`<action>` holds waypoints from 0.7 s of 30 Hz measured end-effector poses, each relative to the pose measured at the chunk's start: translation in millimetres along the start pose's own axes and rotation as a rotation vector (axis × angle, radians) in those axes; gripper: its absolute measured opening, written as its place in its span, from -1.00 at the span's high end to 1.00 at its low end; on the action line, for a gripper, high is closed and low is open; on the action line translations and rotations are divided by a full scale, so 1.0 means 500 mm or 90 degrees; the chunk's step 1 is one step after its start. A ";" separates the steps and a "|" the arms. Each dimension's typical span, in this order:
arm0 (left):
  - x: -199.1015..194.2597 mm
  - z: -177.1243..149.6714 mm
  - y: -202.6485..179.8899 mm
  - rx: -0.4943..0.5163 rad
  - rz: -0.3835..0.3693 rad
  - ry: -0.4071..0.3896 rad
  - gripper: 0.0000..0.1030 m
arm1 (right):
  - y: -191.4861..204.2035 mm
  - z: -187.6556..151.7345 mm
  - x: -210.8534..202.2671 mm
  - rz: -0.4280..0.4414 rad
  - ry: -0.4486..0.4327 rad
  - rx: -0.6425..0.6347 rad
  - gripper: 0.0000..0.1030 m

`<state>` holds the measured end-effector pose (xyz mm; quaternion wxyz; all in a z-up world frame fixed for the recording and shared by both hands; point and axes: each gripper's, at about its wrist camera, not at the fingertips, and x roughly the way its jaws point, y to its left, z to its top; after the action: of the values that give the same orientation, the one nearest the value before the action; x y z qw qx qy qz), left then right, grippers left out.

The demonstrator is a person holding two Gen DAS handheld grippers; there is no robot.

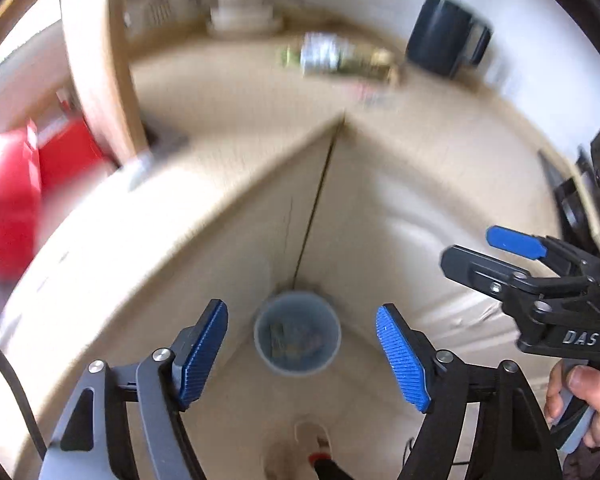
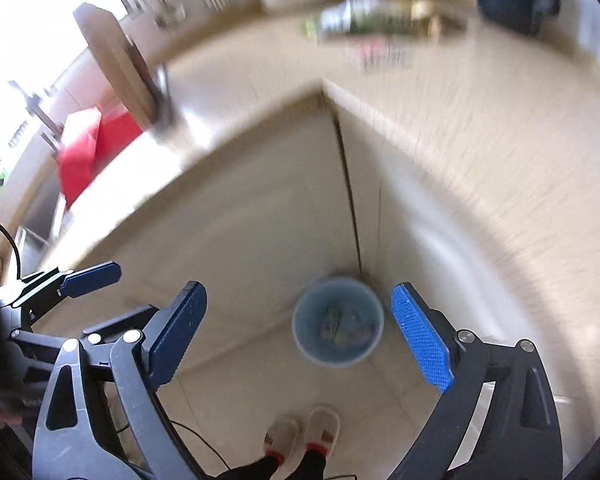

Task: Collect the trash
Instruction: 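Raise both tools back toward the remaining wrappers on the counter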

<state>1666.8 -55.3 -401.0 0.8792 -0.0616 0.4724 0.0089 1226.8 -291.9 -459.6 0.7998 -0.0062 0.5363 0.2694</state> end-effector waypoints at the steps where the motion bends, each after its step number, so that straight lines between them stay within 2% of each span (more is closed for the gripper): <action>1: -0.036 0.000 -0.001 0.002 0.004 -0.021 -0.45 | 0.021 0.008 -0.040 -0.001 -0.022 -0.004 -0.89; 5: -0.234 0.003 -0.006 0.012 0.005 -0.114 -0.54 | 0.092 0.045 -0.202 -0.026 -0.113 -0.030 -0.97; 7: -0.323 -0.018 -0.007 0.022 0.000 -0.161 -0.74 | 0.144 0.040 -0.283 -0.037 -0.166 -0.039 -1.00; 12: -0.530 -0.137 0.000 0.062 -0.008 -0.252 -0.85 | 0.249 -0.010 -0.448 -0.079 -0.259 -0.029 -1.00; 16: -0.678 -0.242 0.032 0.086 -0.043 -0.294 -0.94 | 0.328 -0.068 -0.540 -0.105 -0.338 0.018 -1.00; 19: -0.753 -0.288 0.058 0.080 -0.035 -0.312 -0.95 | 0.364 -0.095 -0.582 -0.112 -0.373 0.058 -1.00; 21: -0.795 -0.300 0.070 0.075 -0.050 -0.325 -0.96 | 0.374 -0.101 -0.606 -0.095 -0.387 0.071 -1.00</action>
<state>1319.7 -21.2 -156.1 0.9716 -0.0245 0.2322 -0.0374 1017.0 -275.5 -167.8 0.9403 0.0793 0.2845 0.1693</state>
